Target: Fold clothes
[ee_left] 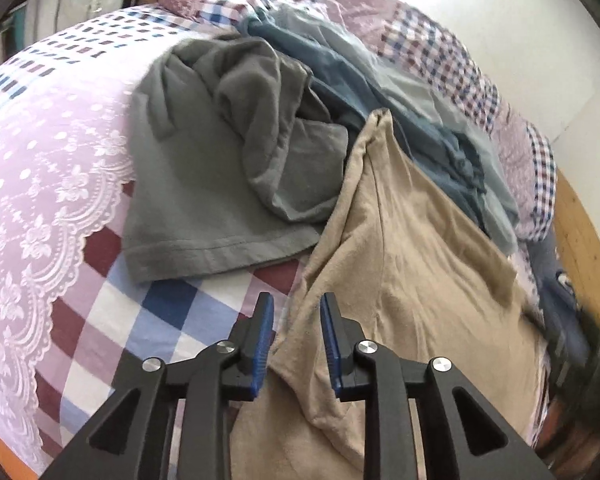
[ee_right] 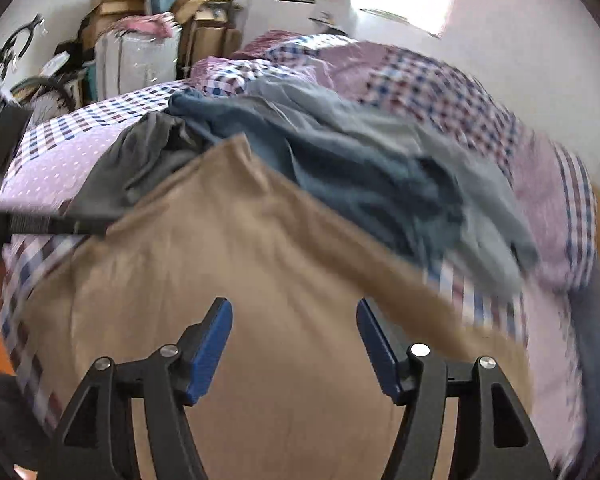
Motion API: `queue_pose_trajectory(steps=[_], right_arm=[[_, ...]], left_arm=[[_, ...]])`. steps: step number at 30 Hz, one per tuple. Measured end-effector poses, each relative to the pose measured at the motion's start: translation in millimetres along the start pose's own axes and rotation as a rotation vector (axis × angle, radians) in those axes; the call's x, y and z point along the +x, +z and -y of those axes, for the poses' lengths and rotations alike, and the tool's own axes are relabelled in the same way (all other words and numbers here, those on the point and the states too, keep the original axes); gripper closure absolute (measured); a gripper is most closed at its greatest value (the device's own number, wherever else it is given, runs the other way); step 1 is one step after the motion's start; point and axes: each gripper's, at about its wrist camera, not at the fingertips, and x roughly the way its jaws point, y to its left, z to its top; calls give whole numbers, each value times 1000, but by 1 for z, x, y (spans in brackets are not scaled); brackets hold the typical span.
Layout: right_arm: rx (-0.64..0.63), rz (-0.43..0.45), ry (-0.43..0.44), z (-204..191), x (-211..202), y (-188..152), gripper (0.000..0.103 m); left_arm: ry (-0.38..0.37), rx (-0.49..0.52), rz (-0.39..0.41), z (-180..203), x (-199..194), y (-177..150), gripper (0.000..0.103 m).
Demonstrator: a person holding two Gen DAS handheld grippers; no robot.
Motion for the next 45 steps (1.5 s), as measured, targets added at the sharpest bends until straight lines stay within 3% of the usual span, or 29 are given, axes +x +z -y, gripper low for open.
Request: queue_pose_trajectory(steps=[3, 7, 12, 17, 20, 22, 29, 34, 42, 45], right_arm=[[127, -10, 34, 11, -10, -36, 35], [255, 10, 14, 22, -16, -59, 35], [343, 5, -106, 37, -21, -62, 34], [379, 25, -143, 53, -32, -57, 26], [400, 43, -151, 63, -36, -53, 24], [410, 51, -148, 70, -37, -52, 24], [434, 29, -144, 91, -26, -55, 19], [451, 12, -141, 106, -18, -57, 18], [357, -47, -153, 117, -2, -63, 15], [365, -49, -184, 128, 0, -65, 15]], left_arm=[[-9, -8, 40, 3, -10, -3, 68], [-19, -15, 91, 7, -22, -8, 55], [7, 24, 114, 23, -25, -25, 55], [59, 94, 186, 51, -32, -38, 54], [31, 110, 217, 72, -33, -46, 43], [15, 130, 234, 90, -32, -52, 40], [-17, 216, 209, 142, -9, -69, 40], [36, 347, 154, 167, 14, -81, 40], [17, 472, 125, 192, 36, -75, 40], [19, 549, 113, 198, 45, -74, 33]])
